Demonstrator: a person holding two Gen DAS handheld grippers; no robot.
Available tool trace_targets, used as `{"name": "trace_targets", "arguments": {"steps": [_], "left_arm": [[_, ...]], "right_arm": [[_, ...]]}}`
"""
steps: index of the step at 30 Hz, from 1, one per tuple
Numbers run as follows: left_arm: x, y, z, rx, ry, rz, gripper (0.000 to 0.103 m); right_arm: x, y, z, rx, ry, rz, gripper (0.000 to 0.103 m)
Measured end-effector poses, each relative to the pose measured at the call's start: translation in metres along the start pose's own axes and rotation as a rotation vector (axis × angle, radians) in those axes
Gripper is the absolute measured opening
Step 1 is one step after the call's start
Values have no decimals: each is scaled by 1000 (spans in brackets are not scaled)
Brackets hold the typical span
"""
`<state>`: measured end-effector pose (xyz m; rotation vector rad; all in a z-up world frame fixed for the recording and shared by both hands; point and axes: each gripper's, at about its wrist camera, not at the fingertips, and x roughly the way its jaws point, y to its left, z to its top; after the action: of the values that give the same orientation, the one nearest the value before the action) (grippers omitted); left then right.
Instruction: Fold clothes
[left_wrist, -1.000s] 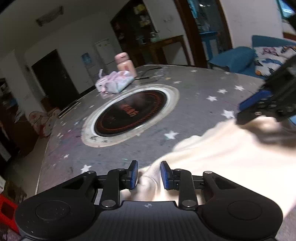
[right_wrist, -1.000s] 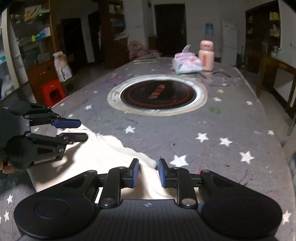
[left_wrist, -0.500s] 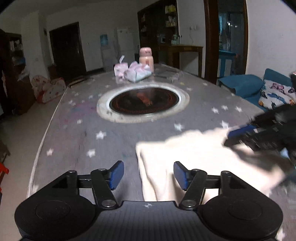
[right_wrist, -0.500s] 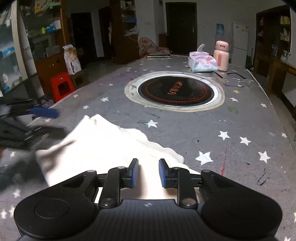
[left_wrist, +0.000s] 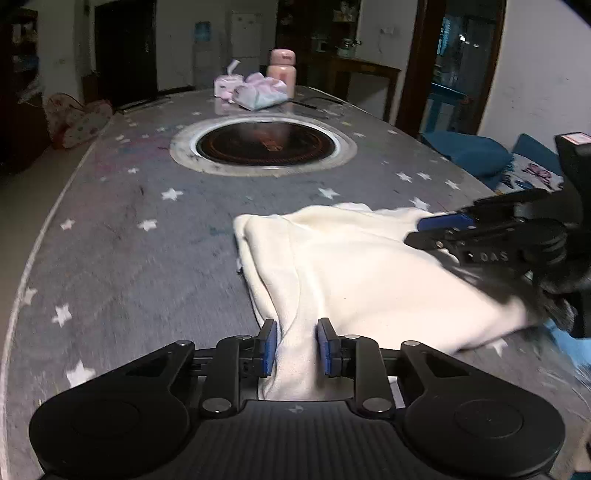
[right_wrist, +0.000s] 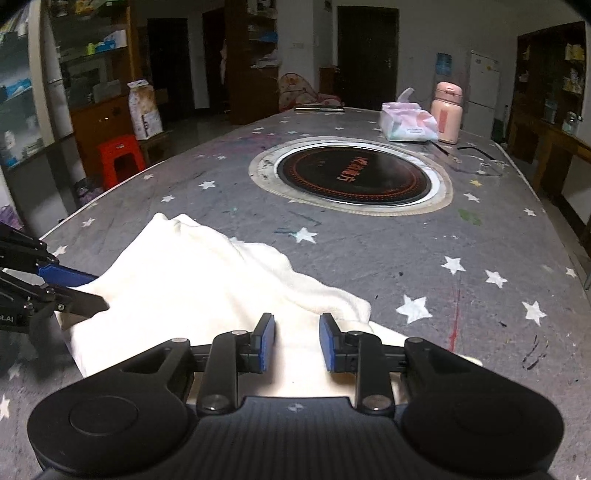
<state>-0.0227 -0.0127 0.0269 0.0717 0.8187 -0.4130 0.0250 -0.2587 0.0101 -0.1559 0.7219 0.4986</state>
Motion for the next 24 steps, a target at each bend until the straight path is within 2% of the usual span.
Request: {"name": "trace_targets", "arguments": {"steps": [4,7,8,9,11,13,15,19,21,24], "left_arm": [[-21,-8,-21,41,24,-32,26],[-40,-14,-33,88,26,-22,34],[-46,-15,-32,98,15,1,40],[-51,-16,-31,108,4,27,42],[-60,-21,-26,136,-34,73,42],[-69,-31,-20,167,-91,80,42],[-68,-42,-14,183,-117,27,42],[-47,-70,-15,255,-123,-57,42],[-32,-78,-17,266,-105,-102,42],[-15,-85,-20,285,-63,-127,40]], "right_arm": [[-10,10,-9,-27,9,35,27],[-23,26,-18,-76,21,71,26],[-26,29,-19,-84,24,77,26],[-29,32,-20,-92,27,82,26],[-33,31,-14,-76,23,95,26],[-37,31,-9,-59,19,107,26],[-41,31,-3,-42,15,119,26],[-35,37,10,-45,16,141,26],[-25,40,12,-50,27,143,26],[-13,43,14,-60,38,139,25]]}}
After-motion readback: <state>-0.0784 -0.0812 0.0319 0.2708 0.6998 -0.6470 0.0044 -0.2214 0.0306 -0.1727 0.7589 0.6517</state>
